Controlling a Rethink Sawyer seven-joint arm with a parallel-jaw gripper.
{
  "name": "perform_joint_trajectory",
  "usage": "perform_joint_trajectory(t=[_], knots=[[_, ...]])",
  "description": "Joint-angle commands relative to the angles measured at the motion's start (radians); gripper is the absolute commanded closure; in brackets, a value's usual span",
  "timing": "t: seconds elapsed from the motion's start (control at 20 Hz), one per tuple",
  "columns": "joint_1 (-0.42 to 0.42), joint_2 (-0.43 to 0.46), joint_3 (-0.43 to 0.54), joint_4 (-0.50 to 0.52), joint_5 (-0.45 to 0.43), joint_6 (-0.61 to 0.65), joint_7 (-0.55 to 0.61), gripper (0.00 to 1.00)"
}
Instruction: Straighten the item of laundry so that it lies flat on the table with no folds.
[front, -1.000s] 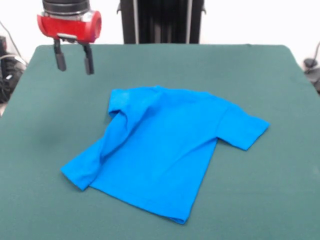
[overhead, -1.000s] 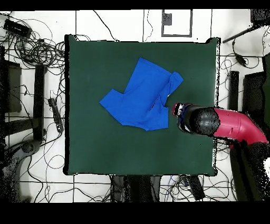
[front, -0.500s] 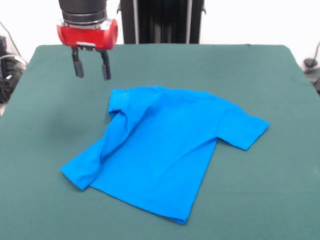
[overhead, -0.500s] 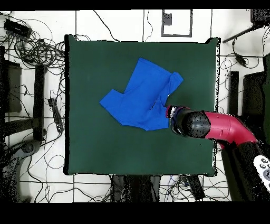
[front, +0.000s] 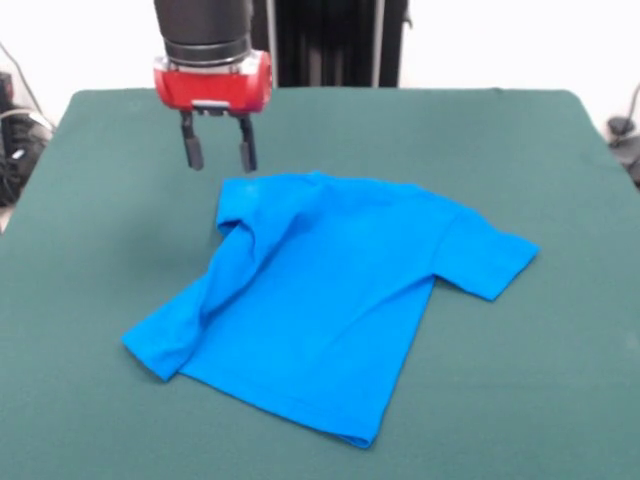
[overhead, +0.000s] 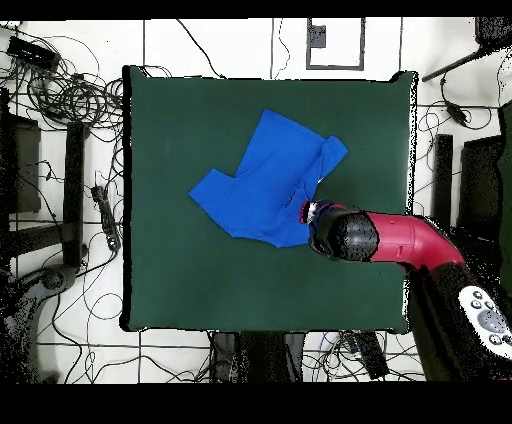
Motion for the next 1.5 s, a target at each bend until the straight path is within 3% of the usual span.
perform_joint_trajectory(t=[0.05, 0.7, 1.5], knots=[[0.076, 0.078, 0.035, 0.083, -0.041, -0.080, 0.035, 0.00], [0.097, 0.111, 0.007, 0.057, -0.045, -0.114, 0.034, 0.00], [0.058, 0.121, -0.011, 0.081, -0.104, -0.159, 0.024, 0.00]])
